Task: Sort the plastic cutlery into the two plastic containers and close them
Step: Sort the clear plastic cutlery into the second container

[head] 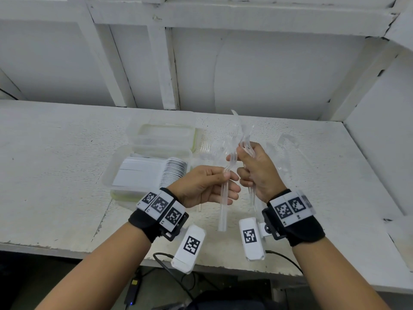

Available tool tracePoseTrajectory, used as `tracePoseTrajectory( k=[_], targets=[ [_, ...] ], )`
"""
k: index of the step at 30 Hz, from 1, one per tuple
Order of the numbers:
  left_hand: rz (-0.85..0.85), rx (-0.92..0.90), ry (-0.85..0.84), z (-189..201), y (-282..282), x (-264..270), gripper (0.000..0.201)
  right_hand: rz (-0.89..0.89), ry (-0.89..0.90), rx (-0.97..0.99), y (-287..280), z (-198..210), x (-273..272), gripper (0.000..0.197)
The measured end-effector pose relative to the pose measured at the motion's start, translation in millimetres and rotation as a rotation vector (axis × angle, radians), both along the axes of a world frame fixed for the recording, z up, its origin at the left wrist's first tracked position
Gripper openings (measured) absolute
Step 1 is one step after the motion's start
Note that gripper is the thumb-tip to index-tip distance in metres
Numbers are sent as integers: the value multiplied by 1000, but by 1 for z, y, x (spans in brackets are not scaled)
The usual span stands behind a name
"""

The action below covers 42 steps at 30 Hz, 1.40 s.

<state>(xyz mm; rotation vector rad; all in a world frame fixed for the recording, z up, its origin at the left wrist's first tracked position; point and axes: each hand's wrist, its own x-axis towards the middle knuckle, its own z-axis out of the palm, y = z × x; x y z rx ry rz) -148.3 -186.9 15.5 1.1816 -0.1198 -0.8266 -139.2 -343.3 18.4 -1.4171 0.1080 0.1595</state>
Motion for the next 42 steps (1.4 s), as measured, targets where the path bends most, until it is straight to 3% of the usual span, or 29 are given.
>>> tracePoseTrajectory(
  k=[10, 14, 17, 23, 26, 33, 37, 42],
  targets=[
    [455, 25, -71, -17, -6, 3, 12, -12, -110, -341, 6, -20, -16, 13],
    [443, -31, -67, -20, -12, 1, 20, 18, -192, -421, 15, -29, -19, 10],
    [402, -55, -64, -20, -15, -2, 20, -3, -239, -473, 17, -32, -21, 21],
    [352, 13, -81, -21, -11, -2, 26, -2, -384, -821, 12, -29, -25, 20],
    [384, 25, -72, -20, -11, -2, 17, 18, -324, -791, 10, -25, -26, 16],
    [475, 51, -16, -21, -13, 0, 5, -32, -51, -574, 7, -19, -23, 41],
    [467, 67, -8, -24, -15, -2, 5, -71, -28, -563, 3, -21, -13, 37],
    [467, 61, -11, -23, -18, -3, 5, -60, -120, -577, 2, -21, -12, 28]
  ],
)
